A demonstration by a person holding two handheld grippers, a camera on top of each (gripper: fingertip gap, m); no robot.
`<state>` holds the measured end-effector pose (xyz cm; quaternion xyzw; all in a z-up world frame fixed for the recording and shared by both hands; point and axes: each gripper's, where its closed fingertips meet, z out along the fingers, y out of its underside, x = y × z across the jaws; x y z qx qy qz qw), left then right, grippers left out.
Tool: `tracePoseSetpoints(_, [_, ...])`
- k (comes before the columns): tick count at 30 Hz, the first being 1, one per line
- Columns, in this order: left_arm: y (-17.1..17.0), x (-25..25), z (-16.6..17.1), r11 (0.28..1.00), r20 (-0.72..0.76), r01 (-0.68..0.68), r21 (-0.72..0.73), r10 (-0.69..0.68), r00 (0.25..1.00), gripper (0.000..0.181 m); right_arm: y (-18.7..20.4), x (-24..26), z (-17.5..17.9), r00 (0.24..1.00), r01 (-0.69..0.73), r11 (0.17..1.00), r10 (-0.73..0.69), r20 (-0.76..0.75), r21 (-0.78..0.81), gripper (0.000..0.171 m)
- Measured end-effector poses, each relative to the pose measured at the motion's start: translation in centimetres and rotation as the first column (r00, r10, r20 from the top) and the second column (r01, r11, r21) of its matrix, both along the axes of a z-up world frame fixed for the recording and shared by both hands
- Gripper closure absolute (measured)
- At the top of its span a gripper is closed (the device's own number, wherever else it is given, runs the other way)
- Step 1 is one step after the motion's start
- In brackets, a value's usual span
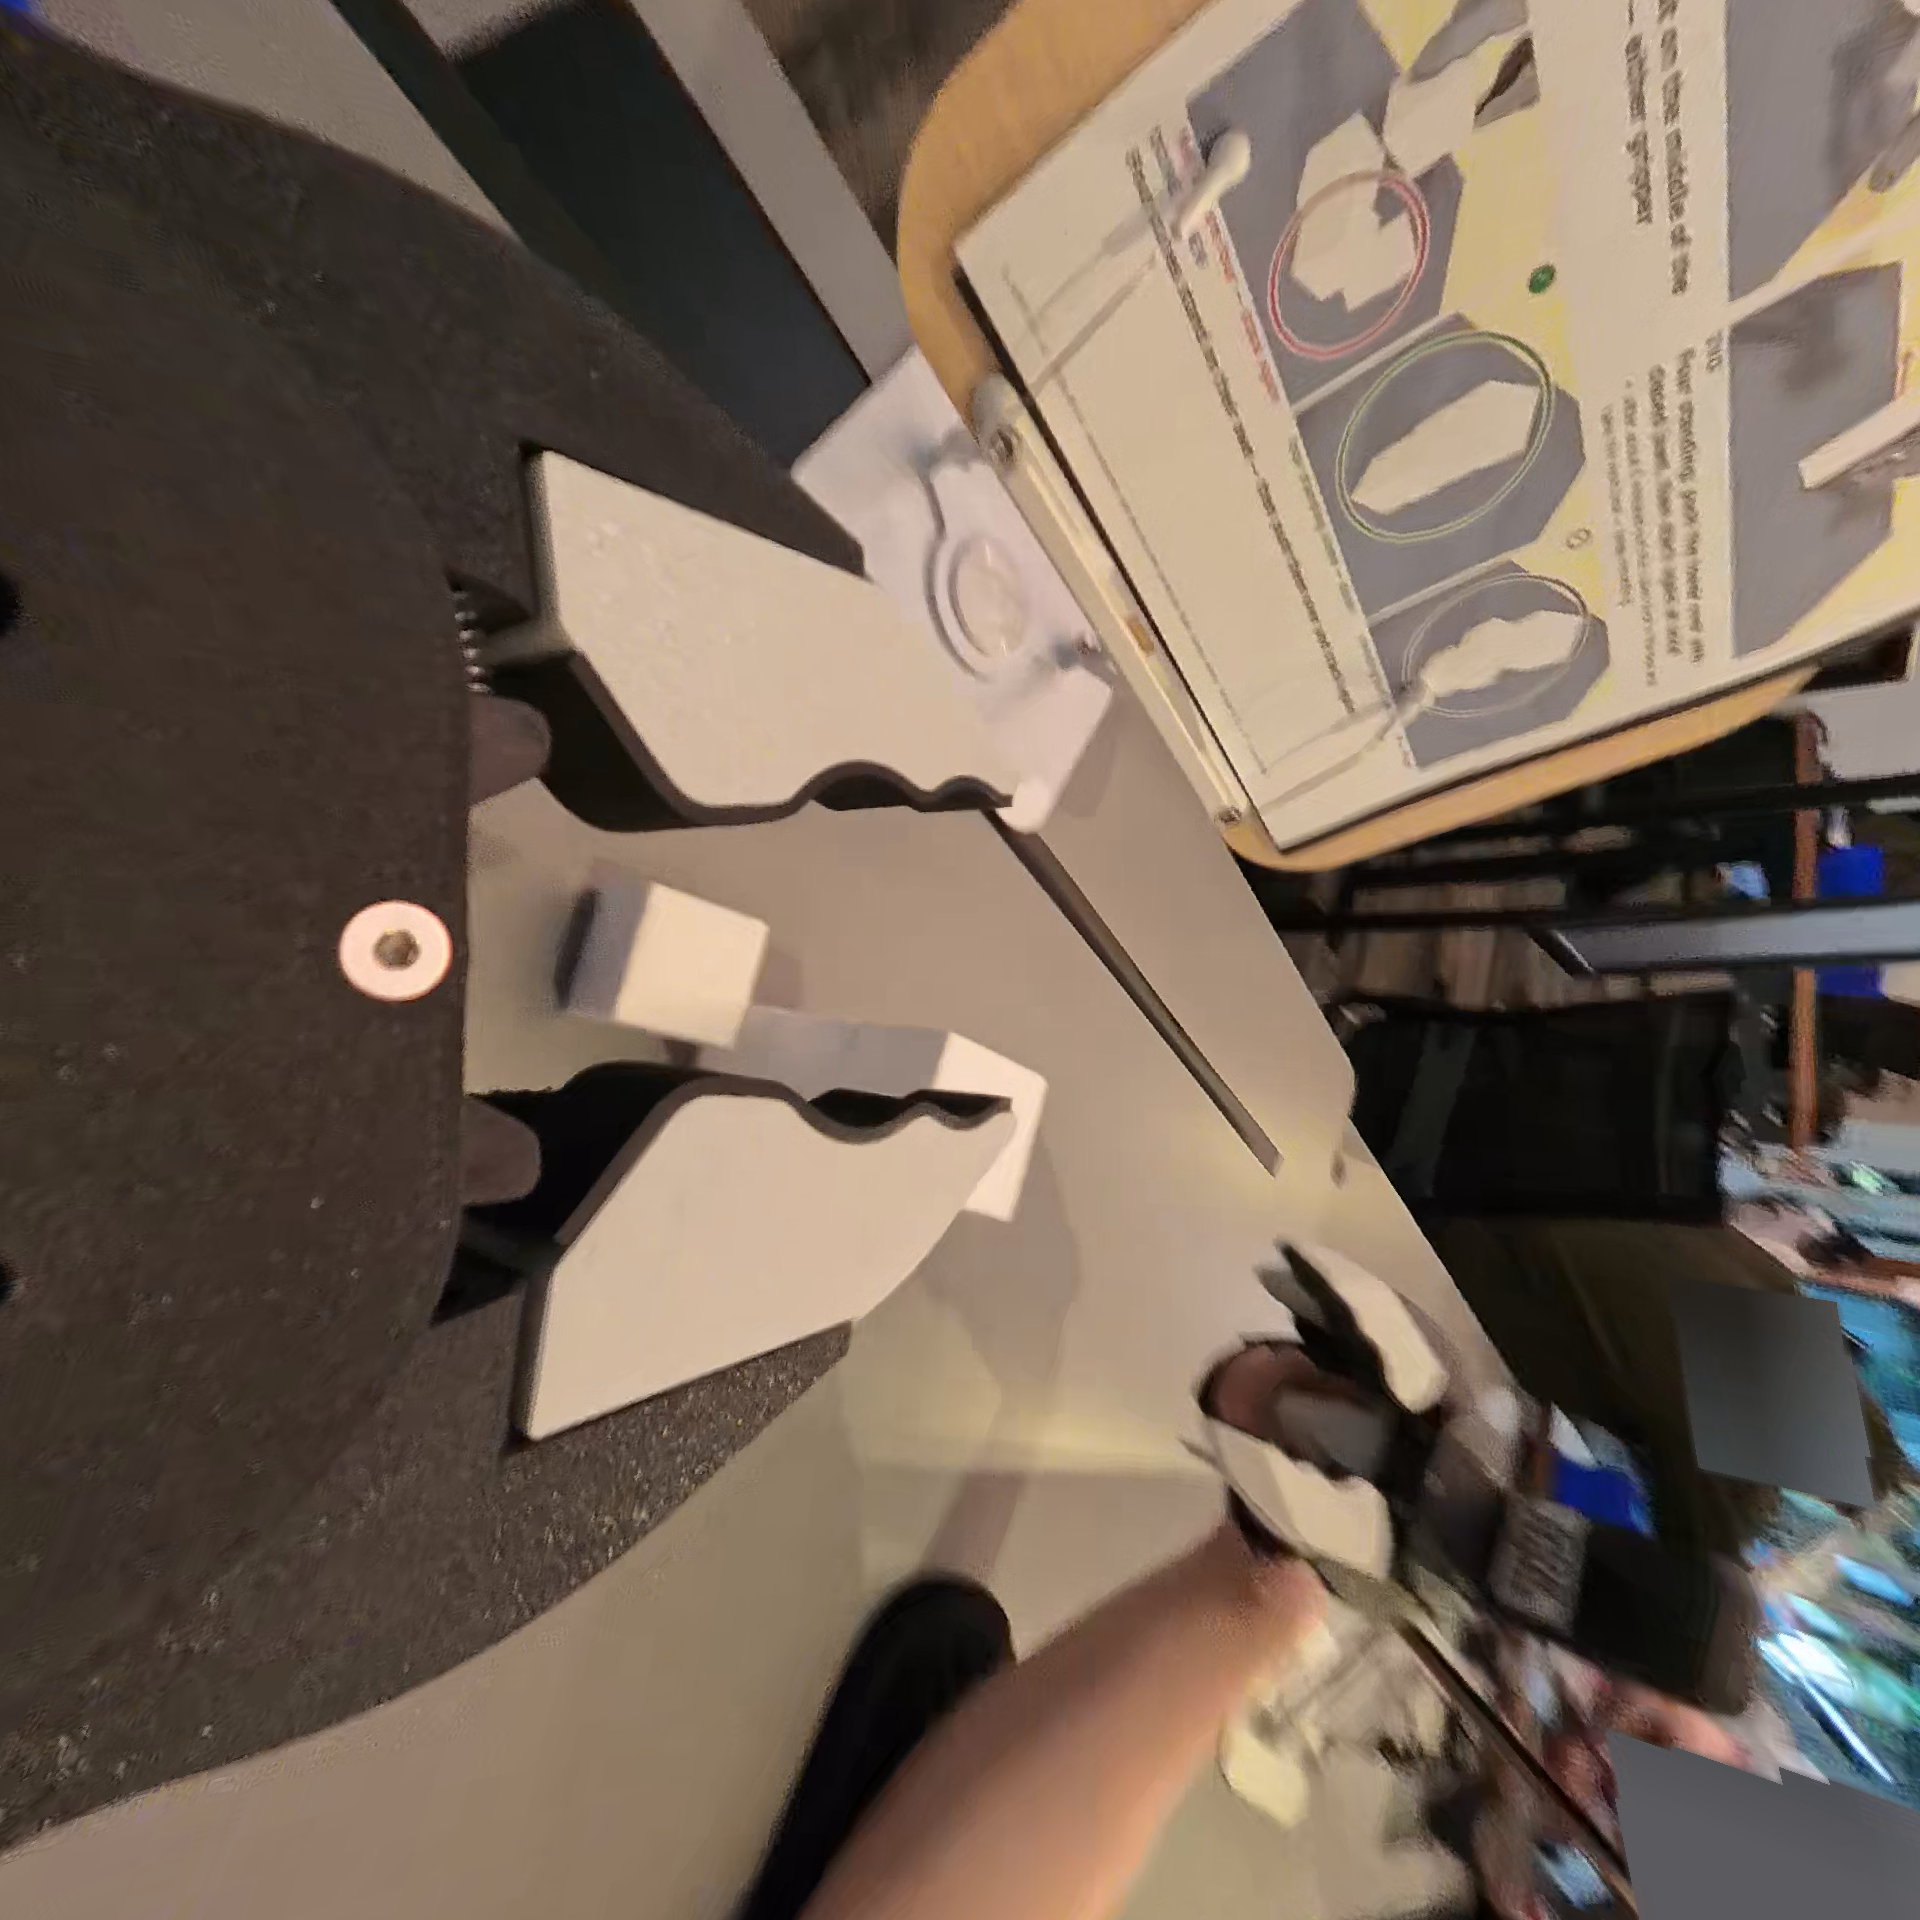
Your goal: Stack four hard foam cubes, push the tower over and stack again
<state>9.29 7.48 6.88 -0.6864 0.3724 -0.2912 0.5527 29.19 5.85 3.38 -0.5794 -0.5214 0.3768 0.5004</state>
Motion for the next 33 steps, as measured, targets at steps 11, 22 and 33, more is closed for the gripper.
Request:
tracePoseSetpoints(11, [-0.2, 0.9, -13.7, 0.979, -0.321, 0.063, -0.196, -0.124, 0.939, 0.116, 0.0, 1.9, 0.8, 1.0, 0.012, 1.0, -0.012, -0.014, -0.002, 0.107])
tracePoseSetpoints(22, [1.2, 2.5, -18.0, 0.978, -0.389, 0.097, -0.184, -0.163, 0.907, 0.11, 0.1, 3.2, 1.1, 0.996, 0.008, 0.999, -0.011, -0.087, -0.036, 0.107])
tracePoseSetpoints(33, [1.1, 0.0, -13.4, 0.996, -0.434, 0.036, -0.076, -0.066, 0.899, 0.125, 0.8, 4.3, 0.1, 0.997, 0.027, 0.997, -0.032, -0.075, -0.066, 0.107])
